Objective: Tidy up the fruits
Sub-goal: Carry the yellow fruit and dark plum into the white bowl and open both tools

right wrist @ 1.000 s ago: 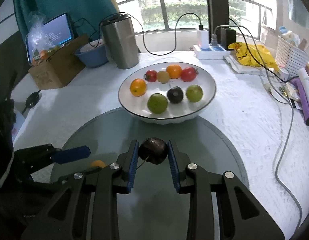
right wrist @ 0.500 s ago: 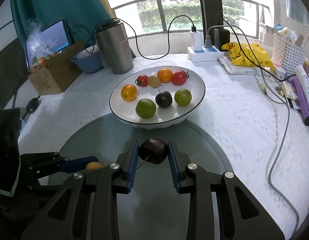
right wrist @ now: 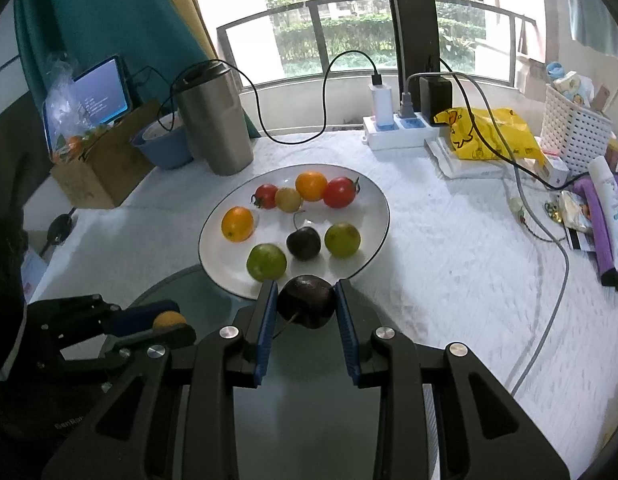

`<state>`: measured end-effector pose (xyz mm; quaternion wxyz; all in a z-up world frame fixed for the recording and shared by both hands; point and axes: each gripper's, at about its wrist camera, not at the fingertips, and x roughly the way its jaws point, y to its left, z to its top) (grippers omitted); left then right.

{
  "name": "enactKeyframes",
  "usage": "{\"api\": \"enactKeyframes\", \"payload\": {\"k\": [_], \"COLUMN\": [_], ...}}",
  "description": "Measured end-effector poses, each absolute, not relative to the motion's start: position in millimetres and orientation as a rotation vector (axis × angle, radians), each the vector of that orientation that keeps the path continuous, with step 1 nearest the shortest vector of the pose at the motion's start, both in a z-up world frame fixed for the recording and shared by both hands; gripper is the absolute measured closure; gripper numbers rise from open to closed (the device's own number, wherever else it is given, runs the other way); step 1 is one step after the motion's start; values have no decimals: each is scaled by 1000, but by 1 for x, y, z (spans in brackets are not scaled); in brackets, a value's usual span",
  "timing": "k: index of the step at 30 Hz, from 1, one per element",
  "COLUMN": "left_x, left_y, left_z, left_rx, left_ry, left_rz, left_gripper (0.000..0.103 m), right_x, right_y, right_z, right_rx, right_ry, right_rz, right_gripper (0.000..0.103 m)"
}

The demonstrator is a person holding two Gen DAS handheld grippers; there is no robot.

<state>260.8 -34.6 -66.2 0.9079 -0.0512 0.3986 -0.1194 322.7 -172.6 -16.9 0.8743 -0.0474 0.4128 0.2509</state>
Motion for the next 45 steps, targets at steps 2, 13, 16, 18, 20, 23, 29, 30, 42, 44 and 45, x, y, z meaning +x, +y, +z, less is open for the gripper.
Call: {"api": "enactKeyframes", "payload": {"k": [2,13,16,18,20,23,29,30,42,44,45], "left_x": [267,303,312,316,319,322,322,321,296,289,285], "left_y": [-33,-28,-27,-26,-25,-24,-22,-22,-19,-20,-20], "left_z": [-63,-66,-66,-69,-72,-77,-77,-76,-59,-55,-53], "left_rx": [-109,-111,-117,-119,-125,-128,-135,-136,-135,-132,-130], "left_ry": [809,807,808,815,831,847,854,851,811,802,797], "left_rz": [-247,-232,-228,-223,-223,-225,-217,-217,-211,-212,-212], "left_gripper": [78,78,78,78,78,77,76,76,74,73,73], "right_x": [327,352,357,360,363,366,365,365,345,338,335], "right_y": [-172,-163,-161,-160,-159,-158,-156,-156,-160,-162,-162], "right_z": [-17,-29,-32,-34,-37,-41,-43,-42,-26,-21,-19], "right_rx": [-97,-85,-83,-80,-83,-96,-113,-116,-128,-124,-128], "right_ry": [864,894,901,906,912,920,920,919,886,879,874], "right_rz": [526,560,565,566,566,559,545,542,518,514,511], "right_gripper": [71,71,71,71,71,71,71,71,70,70,70]}}
